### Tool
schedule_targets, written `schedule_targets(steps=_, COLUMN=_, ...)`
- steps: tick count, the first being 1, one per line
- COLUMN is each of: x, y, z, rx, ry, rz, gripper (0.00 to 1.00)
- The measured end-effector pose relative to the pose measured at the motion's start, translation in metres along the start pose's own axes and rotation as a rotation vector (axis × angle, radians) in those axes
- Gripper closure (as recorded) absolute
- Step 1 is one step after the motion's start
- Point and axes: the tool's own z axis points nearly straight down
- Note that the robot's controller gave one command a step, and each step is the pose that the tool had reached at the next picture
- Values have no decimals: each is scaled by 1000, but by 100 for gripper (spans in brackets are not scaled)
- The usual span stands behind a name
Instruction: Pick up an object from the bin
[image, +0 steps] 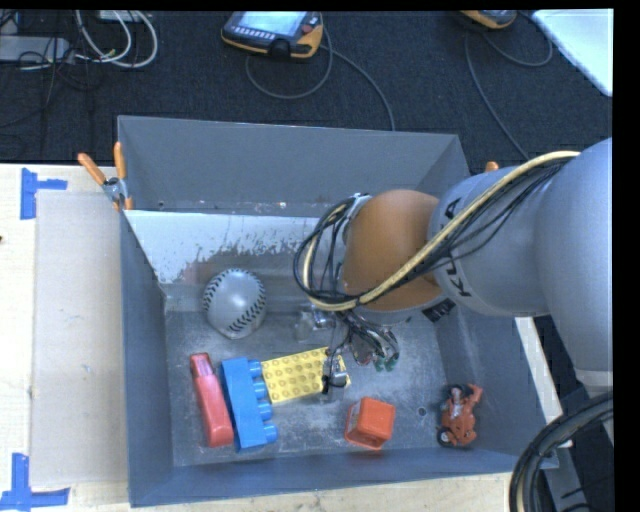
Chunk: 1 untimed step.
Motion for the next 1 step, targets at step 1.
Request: schedule_targets(steps=1, x=6, y=-1, z=20, rx=-1, ry=-2, rz=-3, gripper=100)
